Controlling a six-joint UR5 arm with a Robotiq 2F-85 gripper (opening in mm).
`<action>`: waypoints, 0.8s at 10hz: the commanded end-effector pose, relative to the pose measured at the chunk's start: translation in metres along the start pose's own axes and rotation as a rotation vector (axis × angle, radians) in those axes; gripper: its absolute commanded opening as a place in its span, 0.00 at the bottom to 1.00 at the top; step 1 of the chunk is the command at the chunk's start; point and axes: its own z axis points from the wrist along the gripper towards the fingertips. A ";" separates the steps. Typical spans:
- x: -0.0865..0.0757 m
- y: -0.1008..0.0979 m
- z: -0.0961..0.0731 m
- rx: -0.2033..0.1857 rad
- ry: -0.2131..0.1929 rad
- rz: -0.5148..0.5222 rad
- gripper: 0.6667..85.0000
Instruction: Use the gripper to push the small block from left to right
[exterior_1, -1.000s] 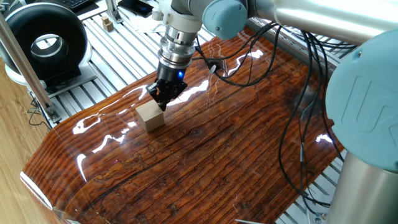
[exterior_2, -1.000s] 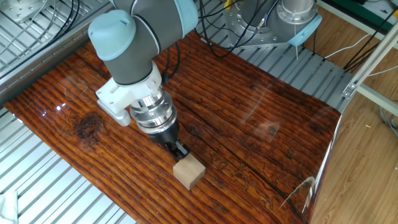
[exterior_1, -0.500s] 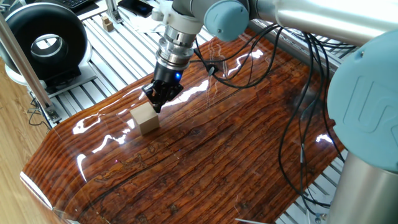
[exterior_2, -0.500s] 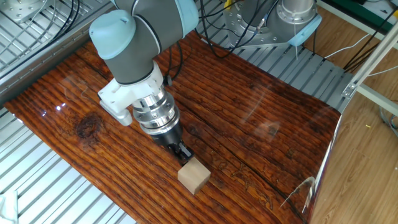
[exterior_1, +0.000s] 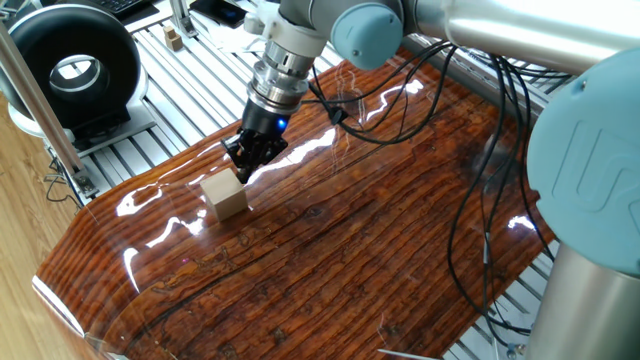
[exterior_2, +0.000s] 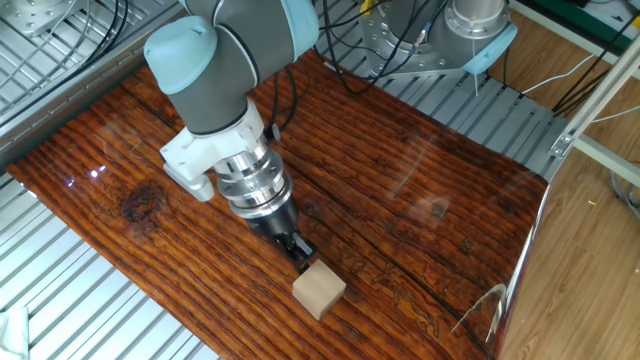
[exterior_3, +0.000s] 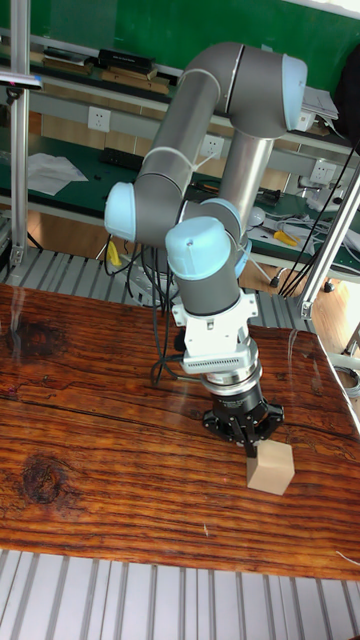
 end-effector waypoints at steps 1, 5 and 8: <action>-0.004 0.012 -0.001 -0.048 -0.015 0.001 0.00; -0.006 0.017 0.001 -0.073 -0.021 -0.002 0.00; -0.005 0.023 0.004 -0.102 -0.020 -0.006 0.00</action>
